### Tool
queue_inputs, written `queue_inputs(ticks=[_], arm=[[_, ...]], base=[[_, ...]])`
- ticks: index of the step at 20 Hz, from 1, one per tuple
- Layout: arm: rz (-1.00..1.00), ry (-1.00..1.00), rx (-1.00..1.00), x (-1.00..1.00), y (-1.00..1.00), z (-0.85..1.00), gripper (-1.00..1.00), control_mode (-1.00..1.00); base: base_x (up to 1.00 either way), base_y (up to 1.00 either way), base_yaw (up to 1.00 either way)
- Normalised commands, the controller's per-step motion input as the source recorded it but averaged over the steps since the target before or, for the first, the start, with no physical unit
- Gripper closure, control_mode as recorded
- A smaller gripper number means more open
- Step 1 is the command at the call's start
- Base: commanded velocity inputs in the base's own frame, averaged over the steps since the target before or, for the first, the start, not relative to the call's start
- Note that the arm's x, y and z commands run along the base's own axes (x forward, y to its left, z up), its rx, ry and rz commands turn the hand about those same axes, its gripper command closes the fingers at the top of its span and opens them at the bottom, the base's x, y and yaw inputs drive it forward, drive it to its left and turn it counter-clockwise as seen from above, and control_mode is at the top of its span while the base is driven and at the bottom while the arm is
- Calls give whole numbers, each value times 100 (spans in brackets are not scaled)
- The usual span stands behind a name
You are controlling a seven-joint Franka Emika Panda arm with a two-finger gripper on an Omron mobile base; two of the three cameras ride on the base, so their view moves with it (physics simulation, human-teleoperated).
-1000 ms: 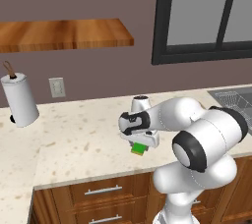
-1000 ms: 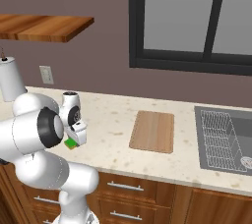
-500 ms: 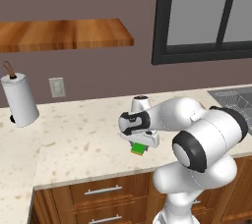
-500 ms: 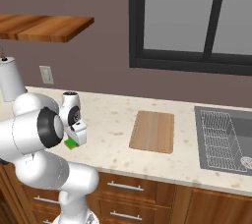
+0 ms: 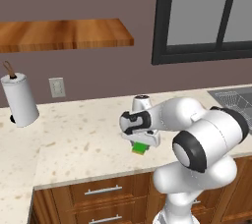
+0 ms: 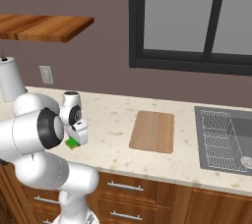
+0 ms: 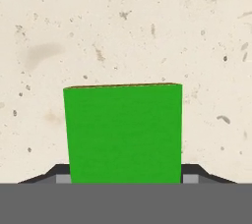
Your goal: Pick up the sponge from the counter and clean the cutting board by briefly scrubbing or pressing down on the cutting board. Once finished, release the sponge.
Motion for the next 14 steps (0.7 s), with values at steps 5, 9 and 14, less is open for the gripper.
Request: queue_inputs(ticks=[5, 9, 14], arm=[[2, 1, 0, -1, -56, 22, 100, -100], [2, 7, 0, 0, -63, 34, 100, -100], [1, 4, 0, 0, -68, 25, 100, -100]], base=[[0, 0, 0], [0, 0, 0], [0, 0, 0]])
